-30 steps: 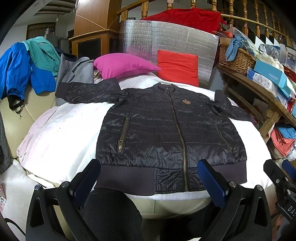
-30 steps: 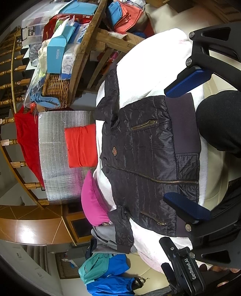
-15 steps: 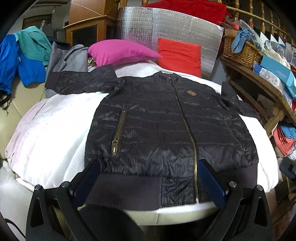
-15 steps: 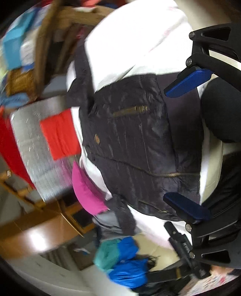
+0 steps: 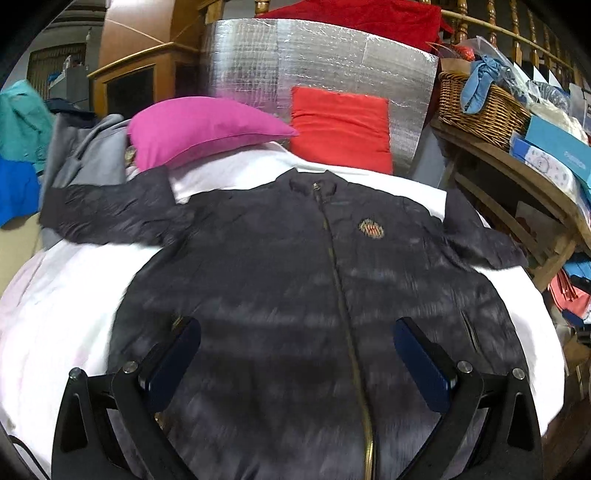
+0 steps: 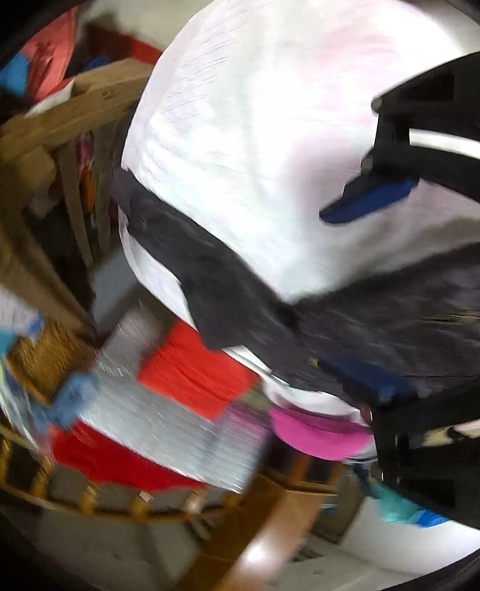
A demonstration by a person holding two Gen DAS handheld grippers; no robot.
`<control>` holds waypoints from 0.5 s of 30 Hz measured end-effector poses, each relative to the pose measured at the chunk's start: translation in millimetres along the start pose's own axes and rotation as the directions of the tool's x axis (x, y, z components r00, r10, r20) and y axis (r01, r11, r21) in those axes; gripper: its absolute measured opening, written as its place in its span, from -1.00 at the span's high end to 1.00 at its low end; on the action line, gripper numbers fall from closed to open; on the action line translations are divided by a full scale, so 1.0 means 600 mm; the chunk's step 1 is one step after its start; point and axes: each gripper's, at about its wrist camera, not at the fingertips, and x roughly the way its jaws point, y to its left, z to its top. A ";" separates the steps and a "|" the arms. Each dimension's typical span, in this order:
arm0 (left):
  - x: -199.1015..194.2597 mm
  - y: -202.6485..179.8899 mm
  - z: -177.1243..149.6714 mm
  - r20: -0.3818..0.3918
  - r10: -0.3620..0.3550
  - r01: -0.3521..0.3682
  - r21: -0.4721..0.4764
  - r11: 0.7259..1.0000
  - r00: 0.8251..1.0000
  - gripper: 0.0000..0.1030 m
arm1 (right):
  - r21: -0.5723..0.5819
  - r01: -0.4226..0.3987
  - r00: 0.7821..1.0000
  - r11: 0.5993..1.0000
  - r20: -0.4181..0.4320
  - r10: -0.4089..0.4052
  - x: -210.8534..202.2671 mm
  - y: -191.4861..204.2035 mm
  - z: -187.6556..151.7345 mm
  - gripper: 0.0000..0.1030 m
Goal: Fold large clothes
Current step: 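Reach the right tool to the jacket sleeve cuff and grasp it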
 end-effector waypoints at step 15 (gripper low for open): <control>0.154 0.022 -0.003 -0.054 -0.071 0.062 -0.143 0.988 0.996 -1.00 | 0.108 0.243 0.969 0.964 0.021 -0.247 0.289 -0.089 0.241 -0.08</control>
